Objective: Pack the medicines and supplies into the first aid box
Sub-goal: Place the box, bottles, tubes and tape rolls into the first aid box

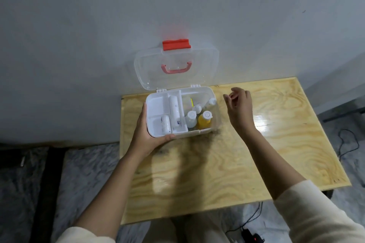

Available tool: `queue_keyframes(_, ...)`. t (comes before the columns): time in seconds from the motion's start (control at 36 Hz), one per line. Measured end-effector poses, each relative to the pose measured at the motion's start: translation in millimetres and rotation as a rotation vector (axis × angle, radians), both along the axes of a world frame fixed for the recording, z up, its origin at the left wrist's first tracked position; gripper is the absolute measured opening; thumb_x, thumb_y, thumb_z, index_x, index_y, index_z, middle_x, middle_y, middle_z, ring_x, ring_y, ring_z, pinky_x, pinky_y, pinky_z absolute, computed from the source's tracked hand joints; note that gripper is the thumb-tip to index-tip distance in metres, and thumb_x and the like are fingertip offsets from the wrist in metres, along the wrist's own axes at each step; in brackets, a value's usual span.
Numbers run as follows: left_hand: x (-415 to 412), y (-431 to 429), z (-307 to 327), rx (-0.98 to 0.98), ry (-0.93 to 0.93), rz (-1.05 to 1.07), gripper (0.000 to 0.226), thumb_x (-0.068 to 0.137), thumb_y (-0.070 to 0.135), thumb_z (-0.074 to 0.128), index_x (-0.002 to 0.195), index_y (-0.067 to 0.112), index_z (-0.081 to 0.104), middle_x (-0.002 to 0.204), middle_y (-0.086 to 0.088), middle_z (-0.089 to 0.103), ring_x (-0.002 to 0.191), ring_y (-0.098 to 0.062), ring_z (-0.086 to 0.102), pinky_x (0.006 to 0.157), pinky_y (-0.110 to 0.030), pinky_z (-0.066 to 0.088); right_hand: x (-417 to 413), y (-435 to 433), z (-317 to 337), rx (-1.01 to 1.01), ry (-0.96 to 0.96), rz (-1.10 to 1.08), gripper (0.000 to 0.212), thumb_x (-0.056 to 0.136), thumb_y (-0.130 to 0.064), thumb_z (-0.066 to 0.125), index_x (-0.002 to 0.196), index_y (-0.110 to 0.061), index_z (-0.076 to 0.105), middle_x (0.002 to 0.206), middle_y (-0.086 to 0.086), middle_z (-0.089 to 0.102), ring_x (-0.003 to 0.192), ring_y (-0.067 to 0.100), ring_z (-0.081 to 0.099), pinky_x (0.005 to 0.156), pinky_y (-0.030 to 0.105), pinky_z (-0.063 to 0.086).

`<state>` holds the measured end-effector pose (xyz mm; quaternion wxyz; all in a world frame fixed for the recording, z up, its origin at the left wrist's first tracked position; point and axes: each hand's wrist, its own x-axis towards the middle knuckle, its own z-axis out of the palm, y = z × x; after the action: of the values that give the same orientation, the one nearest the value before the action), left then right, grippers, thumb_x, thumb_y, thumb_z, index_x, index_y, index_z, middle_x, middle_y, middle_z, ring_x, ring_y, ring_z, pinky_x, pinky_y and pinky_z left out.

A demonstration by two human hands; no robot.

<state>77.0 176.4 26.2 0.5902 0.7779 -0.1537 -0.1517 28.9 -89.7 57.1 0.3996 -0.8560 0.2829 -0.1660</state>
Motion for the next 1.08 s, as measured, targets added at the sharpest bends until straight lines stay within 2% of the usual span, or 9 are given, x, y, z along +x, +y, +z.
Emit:
queue_keyframes(0.06, -1.2, -1.5, 5.3, -0.01, -0.017, 0.004, 0.11, 0.054, 0.034, 0.092, 0.14, 0.047, 0.026, 0.139, 0.03, 0.041, 0.13, 0.007, 0.04, 0.101, -0.014, 0.039, 11.2, 15.7, 19.2, -0.003, -0.076, 0.047, 0.03, 0.089, -0.018, 0.058, 0.115, -0.004, 0.052, 0.096, 0.001, 0.044, 0.097, 0.029, 0.052, 0.089, 0.037, 0.045)
queue_keyframes(0.14, -0.2, -3.0, 9.4, -0.034, -0.041, -0.009, 0.104, 0.056, 0.019, 0.092, 0.138, 0.039, 0.031, 0.134, 0.023, 0.048, 0.125, 0.006, 0.046, 0.093, -0.007, 0.04, 26.4, 46.6, 40.0, -0.003, -0.147, 0.153, 0.032, 0.087, -0.018, 0.061, 0.116, -0.005, 0.053, 0.098, 0.006, 0.048, 0.092, 0.023, 0.054, 0.085, 0.026, 0.045)
queue_keyframes(0.22, 0.3, -3.2, 11.4, -0.037, -0.038, -0.003, 0.1, 0.051, 0.038, 0.089, 0.132, 0.045, 0.032, 0.13, 0.025, 0.047, 0.119, 0.015, 0.045, 0.089, -0.001, 0.037, 39.4, 80.4, 47.2, 0.004, -0.109, 0.303, 0.035, 0.088, -0.021, 0.059, 0.119, -0.007, 0.052, 0.106, 0.008, 0.051, 0.081, 0.007, 0.051, 0.076, 0.005, 0.042)
queue_keyframes(0.33, -1.1, 1.8, 3.0, -0.004, 0.007, 0.032, 0.111, 0.05, 0.046, 0.086, 0.14, 0.044, 0.021, 0.137, 0.033, 0.034, 0.124, 0.024, 0.032, 0.094, 0.001, 0.03, 53.0, 114.0, 42.4, 0.074, -0.017, 0.465, 0.036, 0.086, -0.023, 0.061, 0.118, -0.009, 0.053, 0.11, 0.012, 0.053, 0.087, 0.013, 0.054, 0.084, 0.017, 0.044)
queue_keyframes(0.58, 4.8, 0.9, -2.3, 0.065, 0.009, 0.043, 0.115, 0.045, 0.053, 0.086, 0.138, 0.049, 0.018, 0.142, 0.018, 0.039, 0.127, 0.01, 0.037, 0.1, -0.007, 0.033, 75.8, 133.8, 20.5, 0.053, 0.191, 0.538, 0.044, 0.084, -0.024, 0.064, 0.121, -0.006, 0.05, 0.122, 0.014, 0.051, 0.109, 0.026, 0.05, 0.078, 0.013, 0.03)
queue_keyframes(0.69, 5.4, 1.5, -6.9, 0.071, 0.009, 0.051, 0.114, 0.048, 0.034, 0.093, 0.132, 0.049, 0.018, 0.127, 0.036, 0.034, 0.114, 0.026, 0.035, 0.087, 0.006, 0.029, 76.7, 136.5, 16.7, 0.06, 0.2, 0.532, 0.041, 0.083, -0.021, 0.065, 0.119, -0.006, 0.05, 0.12, 0.015, 0.051, 0.101, 0.021, 0.049, 0.076, 0.012, 0.03)
queue_keyframes(0.81, 2.6, 2.1, -9.1, 0.064, 0.033, 0.07, 0.112, 0.053, 0.023, 0.092, 0.134, 0.044, 0.017, 0.127, 0.037, 0.03, 0.112, 0.025, 0.033, 0.084, 0.008, 0.029, 76.7, 138.5, 16.1, 0.039, 0.176, 0.528, 0.041, 0.083, -0.018, 0.065, 0.119, -0.005, 0.051, 0.12, 0.015, 0.052, 0.103, 0.023, 0.05, 0.074, 0.011, 0.03)
queue_keyframes(0.94, 3.6, 1.9, -9.6, 0.052, 0.054, 0.075, 0.113, 0.054, 0.023, 0.092, 0.137, 0.043, 0.017, 0.124, 0.041, 0.029, 0.109, 0.031, 0.033, 0.083, 0.007, 0.031, 75.0, 139.7, 15.7, 0.019, 0.153, 0.524, 0.042, 0.082, -0.02, 0.066, 0.119, -0.008, 0.052, 0.12, 0.013, 0.055, 0.106, 0.027, 0.053, 0.085, 0.029, 0.043)
queue_keyframes(1.08, 3.6, 3.1, -7.9, 0.046, 0.083, 0.081, 0.121, 0.048, 0.037, 0.093, 0.144, 0.041, 0.02, 0.139, 0.022, 0.039, 0.125, 0.004, 0.042, 0.096, -0.014, 0.039, 71.6, 141.8, 13.4, 0.013, 0.138, 0.502, 0.041, 0.082, -0.019, 0.066, 0.119, -0.009, 0.053, 0.121, 0.011, 0.056, 0.106, 0.025, 0.054, 0.085, 0.029, 0.043)
